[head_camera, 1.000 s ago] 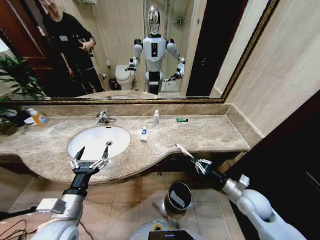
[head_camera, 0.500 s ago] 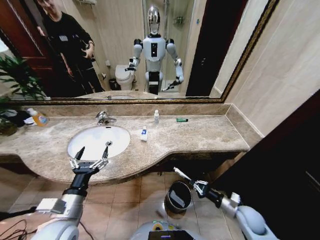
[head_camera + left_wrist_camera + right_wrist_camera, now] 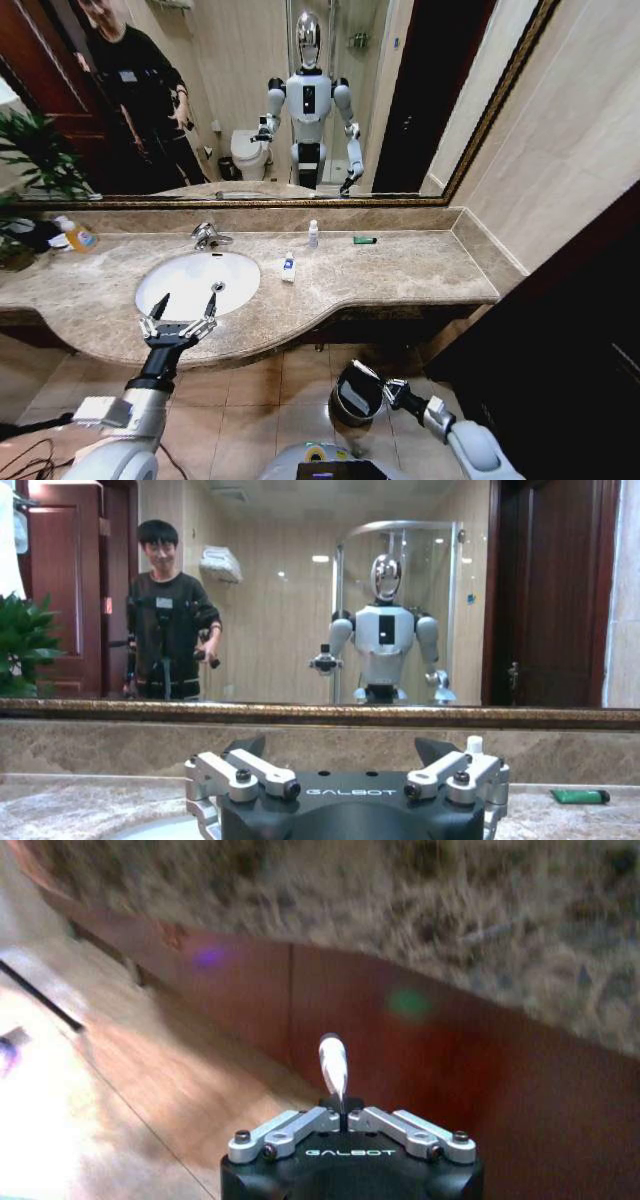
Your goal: Pick up the trash from the sink and place it in the trash bin.
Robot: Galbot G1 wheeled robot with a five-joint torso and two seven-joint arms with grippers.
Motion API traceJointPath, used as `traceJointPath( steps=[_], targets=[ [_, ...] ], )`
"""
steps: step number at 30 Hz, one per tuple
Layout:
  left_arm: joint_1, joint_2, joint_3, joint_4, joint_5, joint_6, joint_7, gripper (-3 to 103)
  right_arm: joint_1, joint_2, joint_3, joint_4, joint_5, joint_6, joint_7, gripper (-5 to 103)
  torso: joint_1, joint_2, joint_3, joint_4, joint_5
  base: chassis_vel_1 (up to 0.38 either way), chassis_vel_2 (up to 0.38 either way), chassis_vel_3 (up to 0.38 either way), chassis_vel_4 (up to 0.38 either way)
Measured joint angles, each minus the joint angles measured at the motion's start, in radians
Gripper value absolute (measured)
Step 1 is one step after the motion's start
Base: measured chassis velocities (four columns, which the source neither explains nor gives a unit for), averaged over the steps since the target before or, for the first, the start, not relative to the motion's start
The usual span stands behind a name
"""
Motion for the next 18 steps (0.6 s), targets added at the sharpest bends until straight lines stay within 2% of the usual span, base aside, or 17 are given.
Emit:
traceJointPath(
  steps=[3,7,18],
  targets=[
    [0.0,0.0,0.0,0.0,0.0,0.0,0.0,100,0.029,0.036,-0.002,-0.076,-0.08,0.021,0.031,0,0.0,0.0,0.0,0.0,-0.0001,0.0,0.0,0.0,0.0],
    [0.0,0.0,0.0,0.0,0.0,0.0,0.0,100,0.052,0.07,-0.004,-0.139,-0.12,0.044,0.046,0,0.0,0.0,0.0,0.0,0.0,0.0,0.0,0.0,0.0],
    [0.0,0.0,0.0,0.0,0.0,0.0,0.0,100,0.111,0.116,-0.003,-0.249,-0.176,0.087,0.068,0,0.0,0.0,0.0,0.0,0.0,0.0,0.0,0.0,0.0]
  ],
)
